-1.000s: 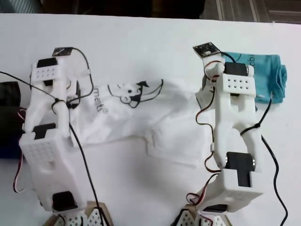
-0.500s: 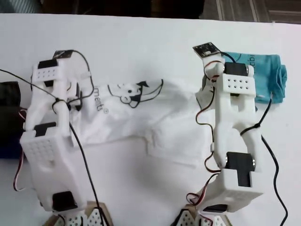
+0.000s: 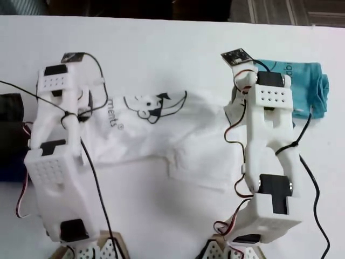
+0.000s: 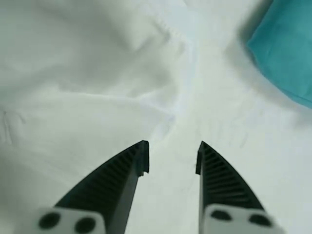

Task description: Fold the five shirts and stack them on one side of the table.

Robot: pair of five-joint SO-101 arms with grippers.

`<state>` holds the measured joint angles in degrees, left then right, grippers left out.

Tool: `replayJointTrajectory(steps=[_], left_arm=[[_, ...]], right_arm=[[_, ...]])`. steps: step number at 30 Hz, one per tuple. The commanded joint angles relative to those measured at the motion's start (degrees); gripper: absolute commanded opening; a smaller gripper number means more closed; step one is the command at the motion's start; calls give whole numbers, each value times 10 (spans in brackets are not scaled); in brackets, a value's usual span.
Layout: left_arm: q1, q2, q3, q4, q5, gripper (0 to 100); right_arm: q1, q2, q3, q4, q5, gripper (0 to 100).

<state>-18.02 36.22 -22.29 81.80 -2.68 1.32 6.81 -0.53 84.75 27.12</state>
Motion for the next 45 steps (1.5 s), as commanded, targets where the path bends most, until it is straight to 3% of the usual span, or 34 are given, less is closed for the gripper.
replayJointTrajectory(steps=[1,7,19,27,29,32,39,45], left_arm=[[4,-5,-76,25,3,26],[4,3,-163,62,2,26],[-14,105,-206,37,-33,28],[-16,116,-346,157,-39,201],[-14,116,-400,204,-37,197],[-15,105,-415,208,-38,181],[17,-24,-140,202,-66,181],[16,-208,167,64,-87,181]], right_arm=[[-6,-37,-3,-1,0,162],[-6,-37,-3,0,0,162],[-6,-38,-3,0,0,136],[-6,-137,33,-1,4,138],[-6,-183,62,-4,4,138],[-6,-239,107,-17,4,138],[-6,-304,178,-36,4,138],[-2,-305,202,-36,4,138]])
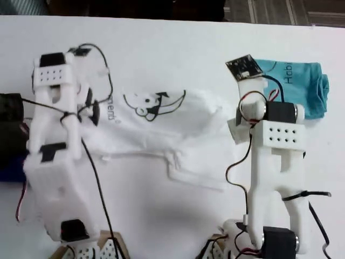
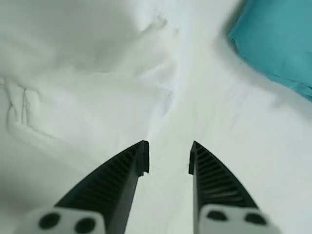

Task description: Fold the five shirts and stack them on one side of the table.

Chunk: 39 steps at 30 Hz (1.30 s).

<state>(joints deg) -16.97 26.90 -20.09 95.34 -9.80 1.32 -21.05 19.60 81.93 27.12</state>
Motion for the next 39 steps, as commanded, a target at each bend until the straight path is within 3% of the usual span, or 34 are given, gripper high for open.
replayJointTrajectory(steps=[1,6,11,16,21,28,32,35,39], left_arm=[[6,-142,196,-101,-19,181],[-2,-220,412,-284,-21,181],[-39,-205,508,-419,-47,181],[-61,-206,503,-404,-55,181],[-67,-207,502,-323,-58,181],[-63,-213,487,-316,-54,181],[-63,-249,464,-307,-52,181],[-63,-295,440,-274,-52,181],[-59,-353,432,-252,-38,181]], right_arm=[[-3,-27,4,-7,4,138],[-6,-28,4,-7,4,138],[-5,-29,6,-7,4,138],[-6,-27,6,-6,4,138],[-6,-26,6,-6,4,138],[-6,-25,6,-11,1,138],[-6,-14,4,-93,-33,138],[-20,51,-25,-142,-89,138],[-62,193,-126,-117,-116,138]])
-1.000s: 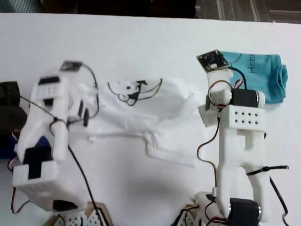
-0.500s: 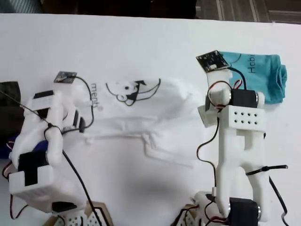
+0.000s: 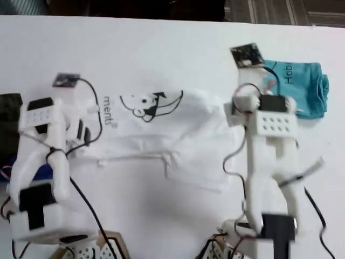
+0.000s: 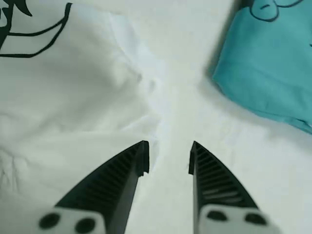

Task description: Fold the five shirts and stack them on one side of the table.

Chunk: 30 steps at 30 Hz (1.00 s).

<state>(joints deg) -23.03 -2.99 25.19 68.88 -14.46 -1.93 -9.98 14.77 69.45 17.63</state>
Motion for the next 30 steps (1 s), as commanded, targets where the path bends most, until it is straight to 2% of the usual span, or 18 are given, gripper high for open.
replayJointTrajectory(steps=[1,6,10,13,20,25,30], left_arm=[[8,-60,-15,12,9,181],[35,-61,90,-62,5,181],[34,-61,188,-165,-14,181],[33,-61,225,-199,-33,181],[33,-61,226,-202,-33,181],[34,-61,228,-215,-31,181],[34,-61,230,-215,-31,181]], right_arm=[[-39,112,-105,25,-26,138],[-107,197,-187,141,-12,134],[-167,166,-164,173,62,134],[-197,127,-84,142,75,134],[-252,56,168,7,73,134],[-313,23,234,-25,72,134],[-309,23,248,-57,75,136]])
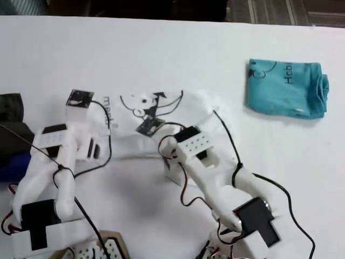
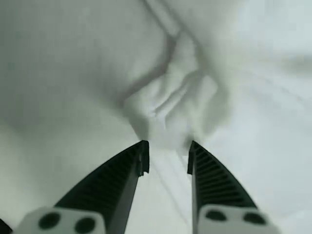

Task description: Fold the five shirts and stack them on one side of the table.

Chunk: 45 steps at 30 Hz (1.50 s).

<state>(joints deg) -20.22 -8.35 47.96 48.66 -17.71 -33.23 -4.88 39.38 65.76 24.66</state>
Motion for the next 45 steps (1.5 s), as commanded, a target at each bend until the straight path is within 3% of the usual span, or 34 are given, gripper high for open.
replayJointTrajectory(steps=[1,8,16,21,25,40,45], left_arm=[[6,-7,2,-13,2,181],[6,-7,2,-13,2,181],[6,-7,2,-13,2,181],[6,-7,2,-13,2,181],[6,-7,2,-13,2,181],[6,-7,2,-13,1,181],[6,-7,2,-14,2,181]], right_arm=[[10,-28,2,-28,4,136],[62,-27,2,-73,5,134],[64,-27,4,-73,5,132],[63,-27,30,-76,5,22],[66,-34,30,-73,4,18],[61,-137,27,-15,5,19],[10,-141,46,-4,5,19]])
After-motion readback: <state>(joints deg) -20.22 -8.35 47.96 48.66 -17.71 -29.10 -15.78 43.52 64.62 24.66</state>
